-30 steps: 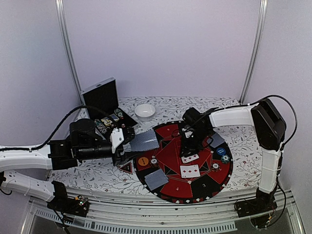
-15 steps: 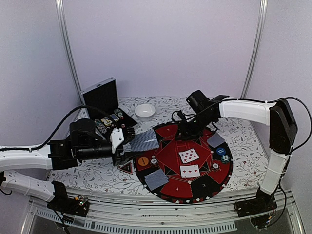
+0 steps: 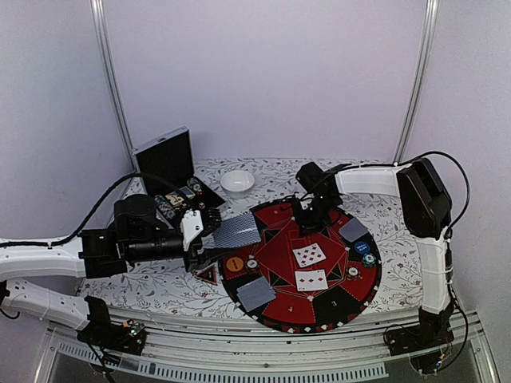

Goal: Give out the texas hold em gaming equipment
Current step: Flop the poker card in the community card area, then adjust the poker card in the community card area.

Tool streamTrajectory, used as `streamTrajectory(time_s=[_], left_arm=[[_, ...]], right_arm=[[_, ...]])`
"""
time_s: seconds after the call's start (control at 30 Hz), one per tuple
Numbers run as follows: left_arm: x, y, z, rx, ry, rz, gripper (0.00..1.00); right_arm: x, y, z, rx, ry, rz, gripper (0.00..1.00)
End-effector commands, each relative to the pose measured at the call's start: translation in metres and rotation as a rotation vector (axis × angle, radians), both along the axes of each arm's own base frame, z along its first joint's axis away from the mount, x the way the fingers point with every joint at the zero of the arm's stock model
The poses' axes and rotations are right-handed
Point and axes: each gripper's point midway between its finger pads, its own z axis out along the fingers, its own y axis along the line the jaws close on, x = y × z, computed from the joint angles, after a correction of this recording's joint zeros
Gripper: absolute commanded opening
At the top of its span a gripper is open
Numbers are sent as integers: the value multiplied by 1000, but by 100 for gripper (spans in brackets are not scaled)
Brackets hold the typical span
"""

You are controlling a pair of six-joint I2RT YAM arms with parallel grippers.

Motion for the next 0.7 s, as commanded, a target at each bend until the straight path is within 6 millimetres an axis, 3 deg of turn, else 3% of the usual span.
streamTrajectory(time_s=[0.0,0.27,0.67], left_arm=[[-3,-5,18,-40,-30,-18,53],[-3,-6,18,-40,-29,-18,53],[-4,-6,19,-41,-29,-21,53]], right_arm=[[-15,-14,-10,-95,16,22,2],[-56,-23,-18,-146,76,34,2],[-85,-32,-19,-184,143,2,2]])
